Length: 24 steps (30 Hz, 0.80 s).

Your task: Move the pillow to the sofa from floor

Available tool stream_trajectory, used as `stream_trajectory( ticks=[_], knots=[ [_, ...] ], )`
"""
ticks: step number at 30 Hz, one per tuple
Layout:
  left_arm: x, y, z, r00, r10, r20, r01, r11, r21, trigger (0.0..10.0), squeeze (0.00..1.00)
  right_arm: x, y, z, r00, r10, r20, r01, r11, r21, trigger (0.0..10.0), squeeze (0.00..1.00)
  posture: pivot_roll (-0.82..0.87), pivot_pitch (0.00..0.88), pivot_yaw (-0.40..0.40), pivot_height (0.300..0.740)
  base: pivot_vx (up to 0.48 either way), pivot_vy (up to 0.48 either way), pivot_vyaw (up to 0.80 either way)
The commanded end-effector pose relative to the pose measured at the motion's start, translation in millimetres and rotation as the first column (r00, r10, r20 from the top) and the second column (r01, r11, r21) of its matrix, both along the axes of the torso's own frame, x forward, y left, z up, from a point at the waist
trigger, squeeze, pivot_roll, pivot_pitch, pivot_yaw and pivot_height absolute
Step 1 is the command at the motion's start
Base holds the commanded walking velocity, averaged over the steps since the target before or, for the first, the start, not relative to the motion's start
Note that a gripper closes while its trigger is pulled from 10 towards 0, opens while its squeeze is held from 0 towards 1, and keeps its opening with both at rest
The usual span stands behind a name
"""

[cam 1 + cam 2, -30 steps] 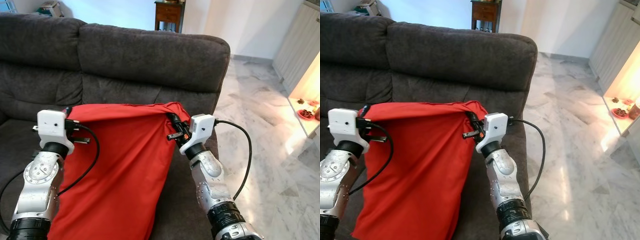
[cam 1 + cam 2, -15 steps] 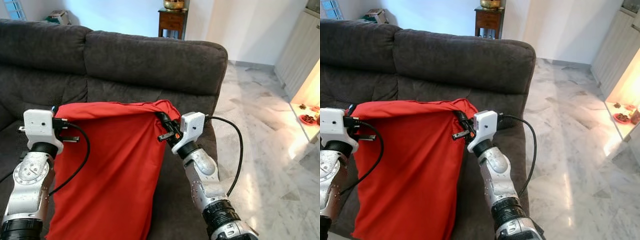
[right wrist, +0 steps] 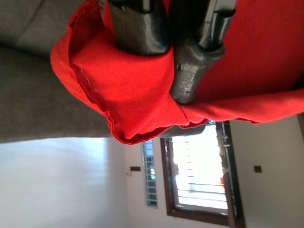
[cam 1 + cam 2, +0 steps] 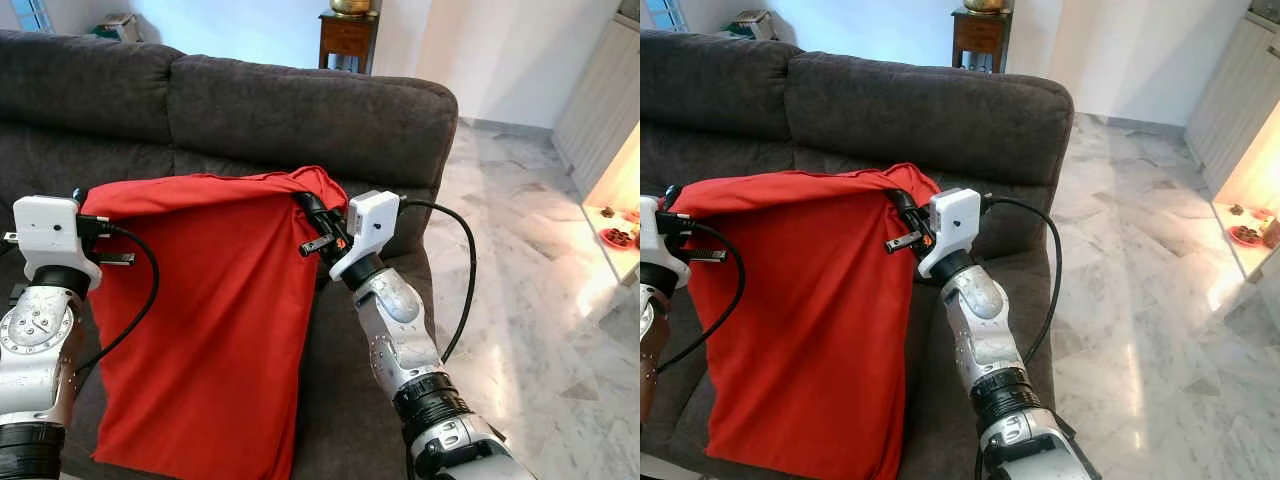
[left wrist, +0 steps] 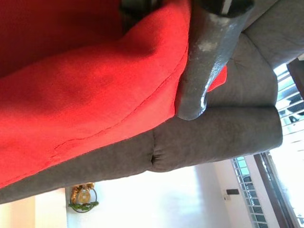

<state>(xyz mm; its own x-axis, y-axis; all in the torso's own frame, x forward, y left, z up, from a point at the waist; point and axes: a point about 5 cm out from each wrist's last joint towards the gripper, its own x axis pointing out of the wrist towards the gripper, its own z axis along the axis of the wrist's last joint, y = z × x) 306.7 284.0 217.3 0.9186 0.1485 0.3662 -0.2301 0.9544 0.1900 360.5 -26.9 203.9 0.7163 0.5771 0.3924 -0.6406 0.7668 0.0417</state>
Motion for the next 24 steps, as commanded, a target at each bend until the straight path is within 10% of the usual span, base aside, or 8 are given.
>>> stream_trajectory(
  ticks=[1, 9, 10, 11, 12, 14, 24],
  knots=[
    [-6.1, 6.9, 13.1, 0.997, 0.044, 0.062, -0.045, 0.999, 0.017, 10.0, 0.0, 6.9, -14.3, 13.2, 0.996, -0.082, 0.035, 0.08, 0.996, 0.043, 10.0, 0.0, 0.18, 0.067, -0.045, 0.74, 0.0, 0.0, 0.0],
    [-7.5, 7.3, 7.8, 0.998, 0.05, 0.041, -0.051, 0.999, 0.008, 10.0, 0.09, 7.8, -21.9, 3.1, 0.995, -0.103, 0.001, 0.103, 0.994, 0.026, 10.0, 0.0, 0.17, 0.072, -0.05, 0.74, 0.0, 0.0, 0.0],
    [-7.6, 7.0, 7.2, 0.998, 0.05, 0.039, -0.051, 0.999, 0.007, 10.0, 0.76, 7.4, -21.6, 2.4, 0.995, -0.1, -0.001, 0.1, 0.995, 0.027, 10.0, 0.01, 0.17, 0.073, -0.051, 0.74, 0.0, 0.0, 0.0],
    [-7.6, 6.8, 6.8, 0.998, 0.051, 0.038, -0.051, 0.999, 0.008, 10.0, 1.0, 7.3, -21.5, 2.2, 0.995, -0.099, -0.001, 0.099, 0.995, 0.027, 10.0, 0.26, 0.17, 0.072, -0.051, 0.74, 0.0, 0.0, 0.0],
    [-7.6, 6.7, 6.4, 0.998, 0.054, 0.036, -0.054, 0.998, 0.009, 10.0, 1.0, 7.1, -20.9, 1.9, 0.995, -0.098, -0.003, 0.098, 0.995, 0.031, 10.0, 0.86, 0.17, 0.072, -0.051, 0.74, 0.0, 0.0, 0.0],
    [-7.6, 6.8, 6.2, 0.998, 0.057, 0.035, -0.057, 0.998, 0.011, 10.0, 1.0, 7.0, -20.3, 1.9, 0.995, -0.096, -0.005, 0.096, 0.995, 0.033, 10.0, 1.0, 0.17, 0.073, -0.051, 0.74, 0.0, 0.0, 0.0],
    [-7.7, 7.7, 5.8, 0.997, 0.073, 0.036, -0.073, 0.997, 0.011, 10.0, 1.0, 7.8, -21.6, 1.7, 0.995, -0.103, -0.004, 0.103, 0.994, 0.029, 10.0, 1.0, 0.17, 0.072, -0.056, 0.74, 0.0, 0.0, 0.0]
  ],
)
